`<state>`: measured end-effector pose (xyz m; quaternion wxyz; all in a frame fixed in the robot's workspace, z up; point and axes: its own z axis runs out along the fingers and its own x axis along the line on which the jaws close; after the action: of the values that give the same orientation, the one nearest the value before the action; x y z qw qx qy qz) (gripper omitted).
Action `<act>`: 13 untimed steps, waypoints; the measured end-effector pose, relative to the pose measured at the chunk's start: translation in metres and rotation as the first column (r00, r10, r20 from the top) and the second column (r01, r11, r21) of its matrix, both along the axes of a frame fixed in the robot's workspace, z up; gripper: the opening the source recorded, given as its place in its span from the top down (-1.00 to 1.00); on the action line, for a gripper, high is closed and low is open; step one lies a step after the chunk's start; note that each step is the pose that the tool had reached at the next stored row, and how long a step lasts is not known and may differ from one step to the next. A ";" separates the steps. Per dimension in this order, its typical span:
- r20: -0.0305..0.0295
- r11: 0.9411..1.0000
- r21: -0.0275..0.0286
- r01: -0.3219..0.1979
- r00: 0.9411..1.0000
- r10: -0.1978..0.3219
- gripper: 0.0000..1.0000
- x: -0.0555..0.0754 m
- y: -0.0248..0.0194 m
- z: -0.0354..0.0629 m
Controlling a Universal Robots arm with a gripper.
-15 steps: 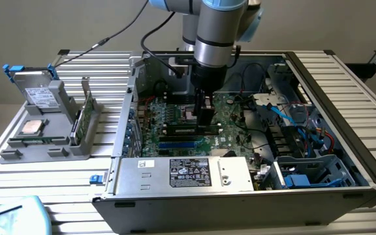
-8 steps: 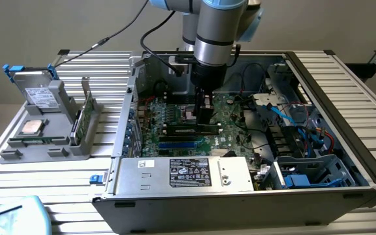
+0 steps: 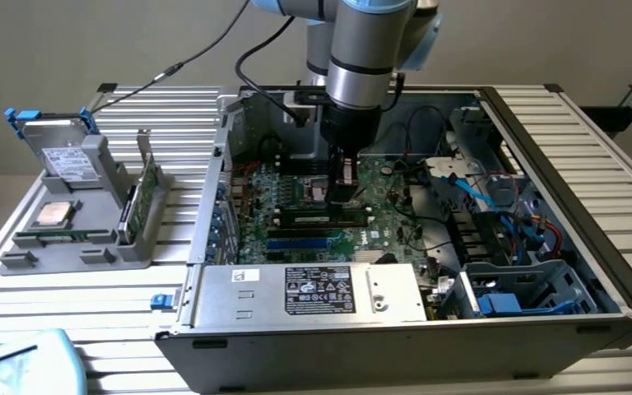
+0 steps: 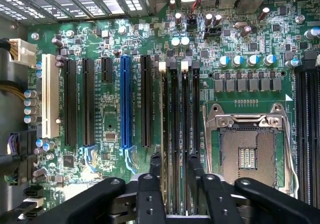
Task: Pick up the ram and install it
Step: 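Insert the ram into the slot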
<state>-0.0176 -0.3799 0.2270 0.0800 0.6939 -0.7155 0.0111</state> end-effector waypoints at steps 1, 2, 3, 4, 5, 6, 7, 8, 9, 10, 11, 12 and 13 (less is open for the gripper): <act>0.000 1.000 0.000 0.000 1.000 0.000 0.40 0.000 0.0001 0.0011; 0.000 1.000 0.000 0.000 1.000 0.000 0.40 0.000 0.0000 0.0024; 0.000 1.000 0.000 0.000 1.000 0.000 0.40 0.000 0.0000 0.0035; 0.000 1.000 0.000 0.000 1.000 0.000 0.40 0.000 0.0000 0.0044; 0.000 1.000 0.000 0.000 1.000 0.000 0.40 0.000 0.0000 0.0052; 0.000 1.000 0.000 0.000 1.000 0.000 0.40 0.000 0.0000 0.0059; 0.000 1.000 0.000 0.000 1.000 0.000 0.40 0.000 0.0000 0.0065; 0.000 1.000 0.000 0.001 1.000 -0.001 0.44 0.000 0.0000 0.0070; 0.000 1.000 0.000 0.001 1.000 -0.001 0.44 0.000 0.0000 0.0074; 0.000 1.000 0.000 0.001 1.000 -0.001 0.58 0.000 0.0001 0.0077; 0.000 1.000 0.000 0.001 1.000 -0.001 0.58 0.000 0.0001 0.0077; 0.000 1.000 0.000 0.001 1.000 -0.001 0.71 0.000 0.0001 0.0077; 0.000 1.000 0.000 0.001 1.000 -0.001 0.80 0.000 0.0000 0.0078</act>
<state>-0.0175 -0.3799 0.2348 0.0799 0.6936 -0.7158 0.0110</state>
